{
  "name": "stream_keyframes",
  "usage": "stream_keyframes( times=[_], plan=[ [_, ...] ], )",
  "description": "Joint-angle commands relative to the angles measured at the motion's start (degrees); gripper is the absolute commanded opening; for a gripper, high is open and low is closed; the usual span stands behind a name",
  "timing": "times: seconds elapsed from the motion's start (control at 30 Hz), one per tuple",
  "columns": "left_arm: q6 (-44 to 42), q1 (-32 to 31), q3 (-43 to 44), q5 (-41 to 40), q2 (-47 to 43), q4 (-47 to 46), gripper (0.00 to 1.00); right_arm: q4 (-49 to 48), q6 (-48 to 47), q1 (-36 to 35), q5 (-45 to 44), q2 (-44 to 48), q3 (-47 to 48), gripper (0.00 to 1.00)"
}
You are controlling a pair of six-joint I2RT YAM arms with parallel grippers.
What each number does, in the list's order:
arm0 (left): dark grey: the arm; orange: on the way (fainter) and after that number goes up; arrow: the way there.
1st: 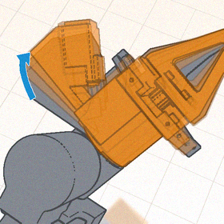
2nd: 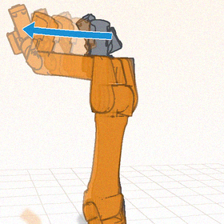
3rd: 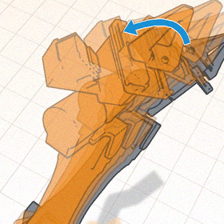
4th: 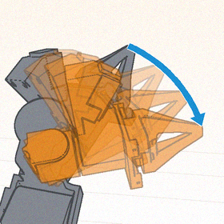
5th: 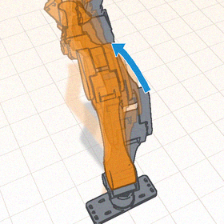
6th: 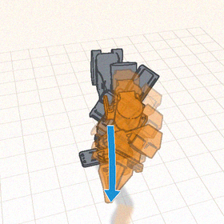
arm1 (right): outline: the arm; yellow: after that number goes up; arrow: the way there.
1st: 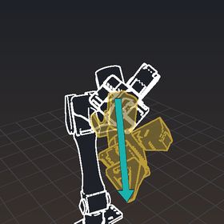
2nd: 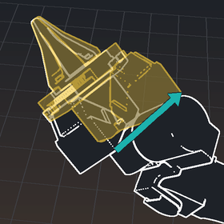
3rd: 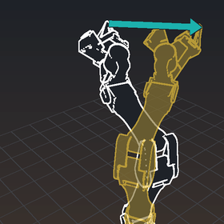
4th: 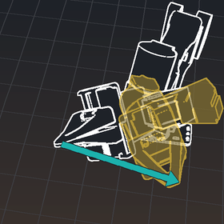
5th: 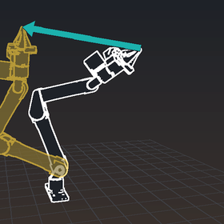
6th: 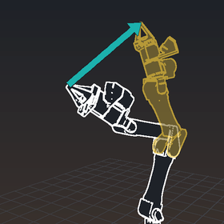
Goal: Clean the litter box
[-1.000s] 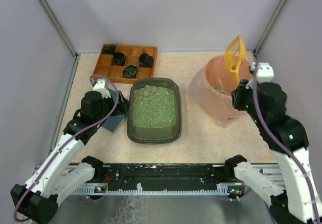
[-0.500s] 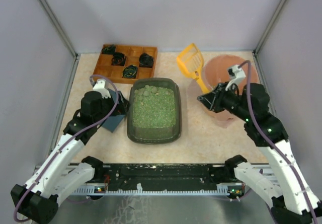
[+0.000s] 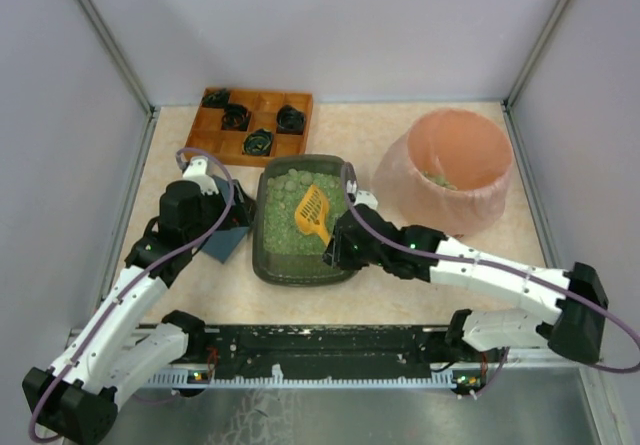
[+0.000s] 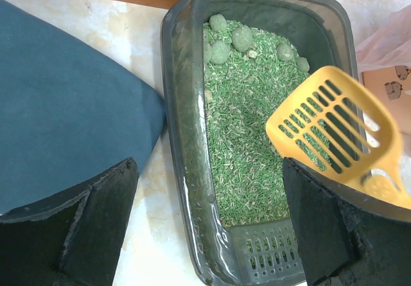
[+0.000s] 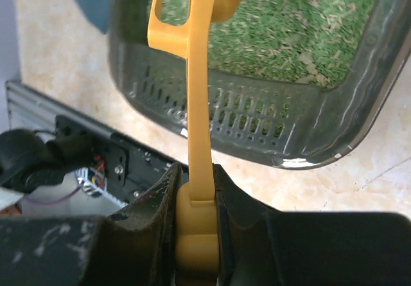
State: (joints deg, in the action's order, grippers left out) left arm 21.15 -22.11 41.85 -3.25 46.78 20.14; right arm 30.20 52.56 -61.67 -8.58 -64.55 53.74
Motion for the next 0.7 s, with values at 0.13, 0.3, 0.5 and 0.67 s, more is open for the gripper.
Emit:
stream_keyframes(
  times=[0.13, 0.3, 0.5, 0.67],
  plan=[
    [0.3, 0.4, -0.1, 0.8, -0.2, -1.1, 0.98, 1.2, 14.8, -0.5, -3.2, -7.7, 10.7, 0.00],
    [0.2, 0.4, 0.0, 0.9, -0.2, -1.1, 0.98, 2.6, 16.3, 1.8, 5.7, -9.3, 12.7, 0.00],
    [0.2, 0.4, 0.0, 1.0, -0.3, -1.2, 0.98, 1.5, 16.4, 4.1, 11.6, -9.1, 9.4, 0.00],
    [0.3, 0.4, 0.0, 0.9, -0.3, -1.1, 0.98, -3.7, 17.7, 4.5, 15.7, -10.8, 5.7, 0.00]
  ],
)
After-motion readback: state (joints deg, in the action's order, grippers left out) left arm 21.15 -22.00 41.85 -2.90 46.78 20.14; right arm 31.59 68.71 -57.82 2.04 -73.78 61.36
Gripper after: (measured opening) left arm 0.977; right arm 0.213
